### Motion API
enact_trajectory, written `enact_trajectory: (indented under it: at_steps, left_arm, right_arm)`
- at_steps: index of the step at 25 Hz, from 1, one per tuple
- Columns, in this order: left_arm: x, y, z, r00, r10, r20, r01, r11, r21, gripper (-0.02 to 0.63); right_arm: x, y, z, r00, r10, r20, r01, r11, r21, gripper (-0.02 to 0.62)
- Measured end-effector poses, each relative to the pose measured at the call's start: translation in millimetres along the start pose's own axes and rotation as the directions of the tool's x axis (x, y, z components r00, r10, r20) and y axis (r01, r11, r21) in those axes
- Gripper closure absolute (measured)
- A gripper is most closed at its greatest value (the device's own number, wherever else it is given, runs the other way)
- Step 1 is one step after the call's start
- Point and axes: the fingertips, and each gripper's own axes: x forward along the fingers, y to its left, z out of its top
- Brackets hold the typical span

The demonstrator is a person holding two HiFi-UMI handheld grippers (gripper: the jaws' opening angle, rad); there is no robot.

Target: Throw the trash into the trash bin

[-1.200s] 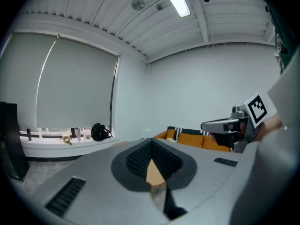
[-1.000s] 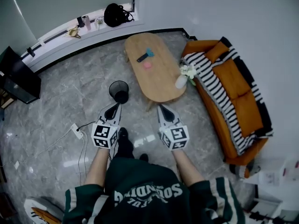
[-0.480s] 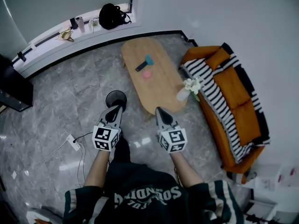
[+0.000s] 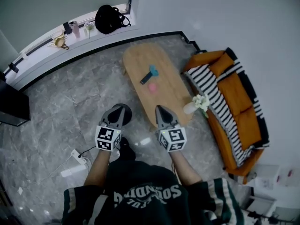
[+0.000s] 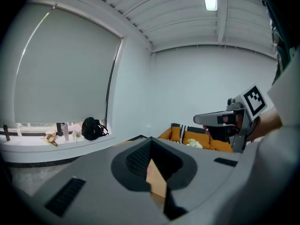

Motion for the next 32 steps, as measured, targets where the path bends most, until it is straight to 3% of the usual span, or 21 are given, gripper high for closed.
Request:
enact_trajectory:
  at_steps: [6,14,32]
  left_arm:
    - [41,45,11,0.998,-0.064,-0.016,0.064,0.998,0.011,0.606]
    - [89,63,31,0.994,-0.105,-0.016,0.106,0.994,0.007,0.606]
    - [190,96,63,0.997,-0.067,-0.035,0.066,0.998,-0.010,0.606]
  right_arm:
    - [53,0,12,0.999,-0.039,-0.030,0.039,0.999,0.001,0.597]
    - [92,-23,15,0.998,-0.055,-0.022,0.055,0.998,0.014,0.597]
    - [206,-88,34,0.998,0.036,-0.048,-0.035,0.999,0.022,0.597]
